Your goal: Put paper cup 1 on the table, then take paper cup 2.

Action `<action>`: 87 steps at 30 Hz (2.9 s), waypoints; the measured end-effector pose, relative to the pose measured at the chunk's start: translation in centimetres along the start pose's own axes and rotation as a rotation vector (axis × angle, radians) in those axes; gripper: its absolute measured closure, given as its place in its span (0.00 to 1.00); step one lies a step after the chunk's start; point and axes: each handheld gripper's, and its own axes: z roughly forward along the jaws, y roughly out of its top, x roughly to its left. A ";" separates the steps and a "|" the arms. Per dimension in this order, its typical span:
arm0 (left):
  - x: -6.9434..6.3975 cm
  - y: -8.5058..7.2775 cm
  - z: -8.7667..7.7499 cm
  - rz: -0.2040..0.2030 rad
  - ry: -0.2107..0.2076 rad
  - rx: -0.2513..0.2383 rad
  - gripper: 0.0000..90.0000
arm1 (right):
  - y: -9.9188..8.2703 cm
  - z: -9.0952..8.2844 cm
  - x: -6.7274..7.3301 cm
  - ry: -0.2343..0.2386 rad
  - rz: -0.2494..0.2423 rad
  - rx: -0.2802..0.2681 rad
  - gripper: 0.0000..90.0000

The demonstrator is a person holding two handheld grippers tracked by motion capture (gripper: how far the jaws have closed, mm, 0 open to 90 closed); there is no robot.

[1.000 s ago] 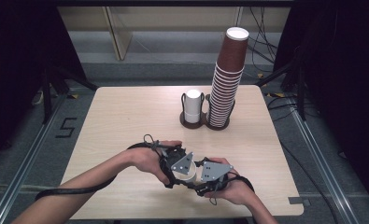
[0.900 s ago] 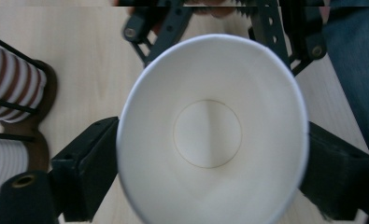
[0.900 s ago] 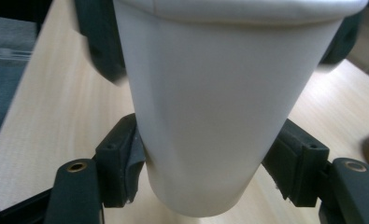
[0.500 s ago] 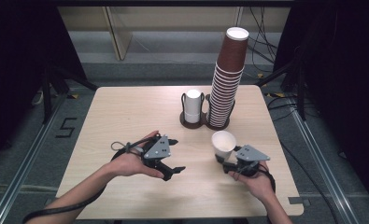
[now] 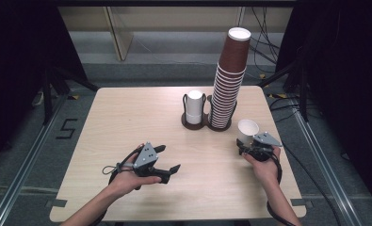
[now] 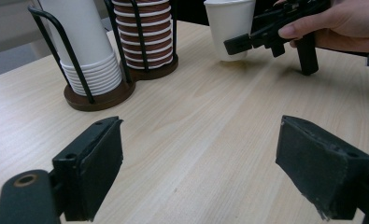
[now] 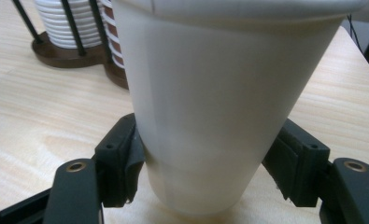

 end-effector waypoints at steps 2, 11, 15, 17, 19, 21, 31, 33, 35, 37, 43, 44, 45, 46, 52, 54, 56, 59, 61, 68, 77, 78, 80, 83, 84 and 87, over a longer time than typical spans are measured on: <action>0.0 -0.2 0.0 -0.004 0.004 0.005 0.16 | 0.2 0.4 -0.2 -0.010 -0.028 0.000 0.38; 0.0 -0.6 0.0 -0.001 0.008 0.010 0.16 | 0.3 1.2 -0.6 -0.049 -0.040 0.055 0.37; -0.1 -0.8 0.2 -0.009 0.012 0.016 0.16 | 0.4 1.2 0.0 -0.041 0.012 0.079 0.37; -0.2 -0.9 0.3 -0.007 0.013 0.021 0.16 | 0.4 1.4 -0.1 -0.050 -0.018 0.081 0.37; -0.3 -0.9 0.3 -0.006 0.012 0.025 0.16 | 0.4 1.5 -0.4 -0.049 -0.047 0.074 0.37; -0.3 -1.0 0.4 -0.007 0.011 0.025 0.16 | 0.4 1.4 -0.2 -0.048 -0.017 0.077 0.37; -0.7 -1.2 0.6 0.012 0.001 0.036 0.16 | 0.5 1.6 -0.3 -0.042 -0.032 0.112 0.36; -0.8 -1.2 0.6 0.012 0.001 0.036 0.16 | 0.5 1.7 -0.3 -0.039 -0.032 0.111 0.36; -0.8 -1.2 0.6 0.012 0.001 0.037 0.16 | 0.5 1.8 -0.2 -0.038 -0.025 0.114 0.35; -0.8 -1.3 0.6 0.012 0.002 0.038 0.16 | 0.5 1.8 -0.2 -0.037 -0.023 0.122 0.34; -0.9 -1.3 0.7 0.014 -0.001 0.043 0.16 | 0.6 1.9 -0.1 -0.031 -0.023 0.137 0.22; -0.9 -1.3 0.7 0.014 -0.001 0.043 0.16 | 0.6 1.9 -0.1 -0.031 -0.023 0.137 0.22; -0.9 -1.4 0.7 0.015 -0.001 0.042 0.16 | 0.6 1.7 -0.1 -0.031 -0.017 0.133 0.16; -0.9 -1.4 0.7 0.015 -0.001 0.042 0.16 | 0.7 1.7 -0.1 -0.029 -0.012 0.134 0.14; -0.8 -1.3 0.7 0.013 0.008 0.039 0.15 | 0.7 0.6 -0.2 -0.037 0.003 0.140 0.01; -0.6 -1.1 0.8 0.019 0.004 0.020 0.15 | 0.6 0.1 -0.2 -0.033 0.014 0.132 0.00; -0.6 -1.0 0.9 0.017 0.006 0.015 0.15 | 0.6 -0.2 -0.3 -0.032 0.006 0.138 0.00; -0.4 -0.6 1.1 0.017 0.014 0.007 0.15 | 0.6 -1.1 -0.4 -0.024 0.024 0.126 0.00; -0.1 -0.2 1.4 0.012 0.030 -0.032 0.15 | 0.6 -2.1 -0.5 -0.022 0.022 0.102 0.00; 0.5 0.9 2.1 0.013 0.053 -0.074 0.15 | 1.9 -4.5 -0.4 -0.017 0.018 0.009 0.00; 0.4 2.6 3.2 0.013 0.075 -0.135 0.15 | 4.4 -6.6 0.3 -0.043 -0.015 -0.091 0.00; 0.4 2.6 3.2 0.013 0.075 -0.135 0.15 | 4.4 -6.6 0.3 -0.043 -0.015 -0.091 0.00; 0.4 2.8 3.3 0.016 0.079 -0.136 0.15 | 4.7 -6.7 0.4 -0.040 0.002 -0.095 0.00; 0.7 3.4 3.4 0.020 0.083 -0.141 0.15 | 5.1 -7.1 0.6 -0.034 -0.011 -0.107 0.00; 0.8 3.7 3.4 0.026 0.084 -0.145 0.15 | 5.6 -7.4 0.8 -0.031 -0.020 -0.121 0.00; 1.3 4.8 3.9 0.018 0.091 -0.163 0.15 | 6.3 -7.5 1.0 -0.019 -0.024 -0.139 0.00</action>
